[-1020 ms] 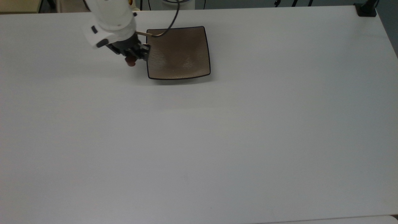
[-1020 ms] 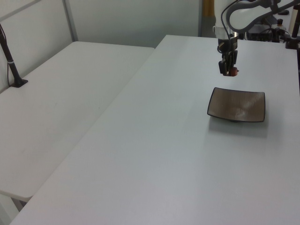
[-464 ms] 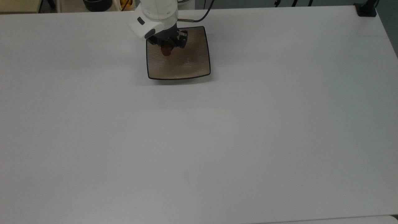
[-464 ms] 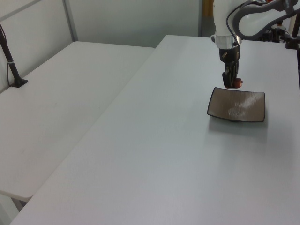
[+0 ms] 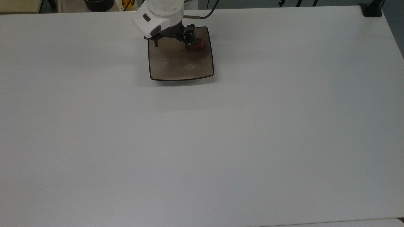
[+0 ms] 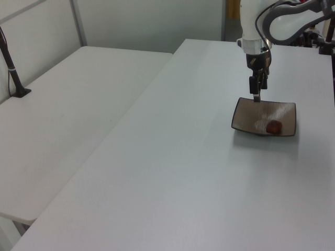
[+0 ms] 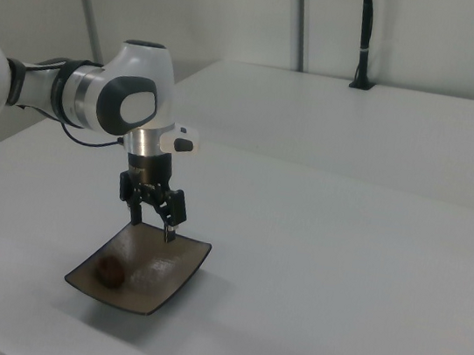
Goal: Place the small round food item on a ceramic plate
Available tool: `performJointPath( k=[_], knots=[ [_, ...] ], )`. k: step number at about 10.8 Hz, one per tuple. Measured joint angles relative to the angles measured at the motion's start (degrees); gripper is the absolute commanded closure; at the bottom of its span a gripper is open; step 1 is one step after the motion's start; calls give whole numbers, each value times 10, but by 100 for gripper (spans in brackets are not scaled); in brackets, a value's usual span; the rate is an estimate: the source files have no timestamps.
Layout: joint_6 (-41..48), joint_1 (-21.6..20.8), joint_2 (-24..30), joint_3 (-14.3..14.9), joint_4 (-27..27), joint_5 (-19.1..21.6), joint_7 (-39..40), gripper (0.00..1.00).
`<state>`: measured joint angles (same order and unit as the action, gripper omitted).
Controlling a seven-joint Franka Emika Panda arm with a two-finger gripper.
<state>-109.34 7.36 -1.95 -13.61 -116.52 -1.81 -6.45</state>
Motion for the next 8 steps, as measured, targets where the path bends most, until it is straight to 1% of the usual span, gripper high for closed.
performJointPath(
  k=[2,5,6,8],
  knots=[
    [0,0,6,0,1,0,0,0],
    [0,1,36,0,15,0,0,0],
    [8,1,47,0,26,0,0,0],
    [46,0,58,5,65,15,1,0]
  ],
)
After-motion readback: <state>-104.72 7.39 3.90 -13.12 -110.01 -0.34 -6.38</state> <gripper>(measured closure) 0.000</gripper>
